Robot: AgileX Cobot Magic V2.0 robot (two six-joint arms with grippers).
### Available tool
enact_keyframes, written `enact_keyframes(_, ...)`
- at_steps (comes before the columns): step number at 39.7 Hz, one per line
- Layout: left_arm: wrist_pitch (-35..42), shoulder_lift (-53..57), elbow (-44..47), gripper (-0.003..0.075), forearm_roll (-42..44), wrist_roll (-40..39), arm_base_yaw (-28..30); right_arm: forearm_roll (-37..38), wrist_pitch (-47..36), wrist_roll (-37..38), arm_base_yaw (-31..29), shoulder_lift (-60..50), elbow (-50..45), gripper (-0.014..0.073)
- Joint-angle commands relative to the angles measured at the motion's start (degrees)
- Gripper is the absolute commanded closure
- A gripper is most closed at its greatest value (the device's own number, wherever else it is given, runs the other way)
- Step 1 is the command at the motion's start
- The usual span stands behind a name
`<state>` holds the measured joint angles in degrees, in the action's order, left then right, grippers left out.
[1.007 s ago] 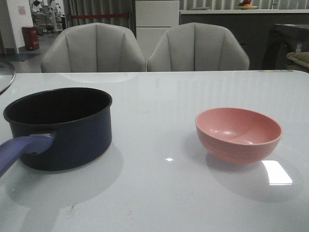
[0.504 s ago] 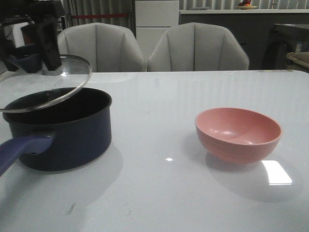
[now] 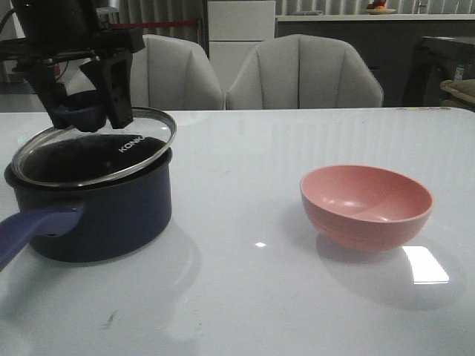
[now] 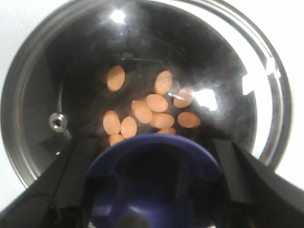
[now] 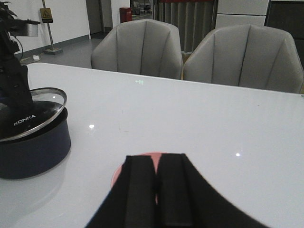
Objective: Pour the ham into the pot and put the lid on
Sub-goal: 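Lift the glass lid by its knob and carry it over the pot, left gripper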
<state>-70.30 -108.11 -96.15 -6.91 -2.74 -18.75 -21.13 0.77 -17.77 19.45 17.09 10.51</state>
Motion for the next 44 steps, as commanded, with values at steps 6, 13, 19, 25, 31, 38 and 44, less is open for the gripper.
enact_keyframes(6,-3.5,3.2,-2.2,0.0606,0.7,-1.3,-0.1,-0.2,-4.1,-0.3,-0.1,0.3,1.4,0.0446)
enact_keyframes(13,-3.5,3.3,-2.2,0.0606,1.2,-1.3,-0.1,-0.2,-4.1,-0.3,-0.1,0.3,1.4,0.0446)
enact_keyframes(19,-3.5,3.3,-1.0,0.0606,1.4,-1.3,-0.1,-0.2,-4.1,-0.3,-0.1,0.3,1.4,0.0446)
enact_keyframes(25,-3.5,3.2,-0.5,0.0604,1.4,-1.3,-0.1,-0.2,-4.1,-0.3,-0.1,0.3,1.4,0.0446)
enact_keyframes(31,-3.5,3.2,-0.5,0.0583,1.4,-1.3,-0.1,-0.2,-4.1,-0.3,-0.1,0.3,1.4,0.0446)
enact_keyframes(38,-3.5,3.1,-0.5,0.0398,1.4,-1.3,-0.1,-0.2,-4.1,-0.3,-0.1,0.3,1.4,0.0446)
enact_keyframes(44,-3.5,3.1,-0.5,0.0219,1.4,-1.3,-0.1,-0.2,-4.1,-0.3,-0.1,0.3,1.4,0.0446)
